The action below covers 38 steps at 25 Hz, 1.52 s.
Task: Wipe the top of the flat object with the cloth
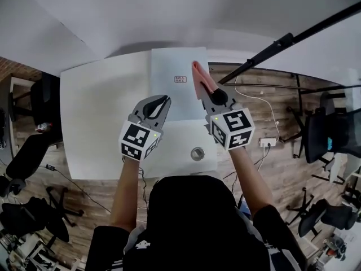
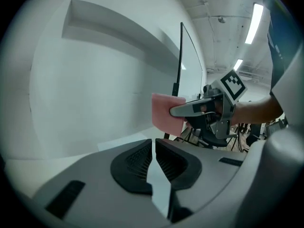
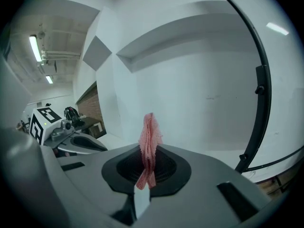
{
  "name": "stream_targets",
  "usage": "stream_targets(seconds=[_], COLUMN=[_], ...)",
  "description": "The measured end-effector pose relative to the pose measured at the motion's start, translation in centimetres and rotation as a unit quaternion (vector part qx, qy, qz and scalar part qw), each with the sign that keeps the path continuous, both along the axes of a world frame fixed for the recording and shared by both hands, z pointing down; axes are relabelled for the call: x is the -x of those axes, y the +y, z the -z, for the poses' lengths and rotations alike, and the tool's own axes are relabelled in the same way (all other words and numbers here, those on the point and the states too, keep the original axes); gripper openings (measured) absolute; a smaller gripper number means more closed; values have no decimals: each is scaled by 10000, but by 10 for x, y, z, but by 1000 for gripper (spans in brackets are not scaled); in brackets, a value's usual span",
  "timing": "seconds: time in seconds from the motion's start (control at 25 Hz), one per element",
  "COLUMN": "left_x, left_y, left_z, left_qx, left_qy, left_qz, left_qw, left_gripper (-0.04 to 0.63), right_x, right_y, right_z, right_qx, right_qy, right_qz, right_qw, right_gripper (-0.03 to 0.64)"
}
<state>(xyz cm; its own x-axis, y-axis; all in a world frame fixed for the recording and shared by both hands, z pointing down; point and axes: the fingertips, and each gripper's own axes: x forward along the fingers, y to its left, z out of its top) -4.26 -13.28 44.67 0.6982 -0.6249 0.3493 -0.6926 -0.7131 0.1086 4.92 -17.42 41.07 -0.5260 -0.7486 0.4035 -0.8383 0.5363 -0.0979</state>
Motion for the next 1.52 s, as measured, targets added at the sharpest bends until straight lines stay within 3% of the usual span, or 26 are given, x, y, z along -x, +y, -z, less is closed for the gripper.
stream_targets(seconds=[0.16, 0.32, 0.4, 0.56, 0.68, 1.04, 1.24, 1.52], left_x=[-5, -7, -5, -2, -1, 1, 2, 0], left_y=[-1, -3, -3, -1, 0, 9, 10, 11], left_z=[-31, -64, -79, -110, -125, -168, -169, -170], left_qx=[323, 617, 699, 799, 878, 1235, 916, 872], left_qy=[-13, -147, -243, -784, -984, -1252, -1328, -1383], left_qz=[3, -56, -51, -164, -191, -175, -78, -104], left_qw=[9995, 9980, 9972, 9936, 9911, 9843, 9869, 9865], left_gripper=[34, 130, 146, 189, 231, 239, 239, 239], right_x=[-5, -6, -6, -7, -11, -26, -29, -40], right_y=[-5, -11, -12, -16, -19, -16, -11, -11], right_z=[-21, -44, -54, -72, -85, -104, -110, -116], right_qx=[229, 419, 502, 624, 694, 859, 919, 978], right_qy=[80, 132, 175, 296, 435, 539, 577, 685], right_qz=[103, 160, 194, 244, 271, 154, 128, 79], right_qw=[9997, 9989, 9984, 9973, 9963, 9947, 9940, 9928], right_gripper=[44, 44, 44, 44, 44, 44, 44, 44])
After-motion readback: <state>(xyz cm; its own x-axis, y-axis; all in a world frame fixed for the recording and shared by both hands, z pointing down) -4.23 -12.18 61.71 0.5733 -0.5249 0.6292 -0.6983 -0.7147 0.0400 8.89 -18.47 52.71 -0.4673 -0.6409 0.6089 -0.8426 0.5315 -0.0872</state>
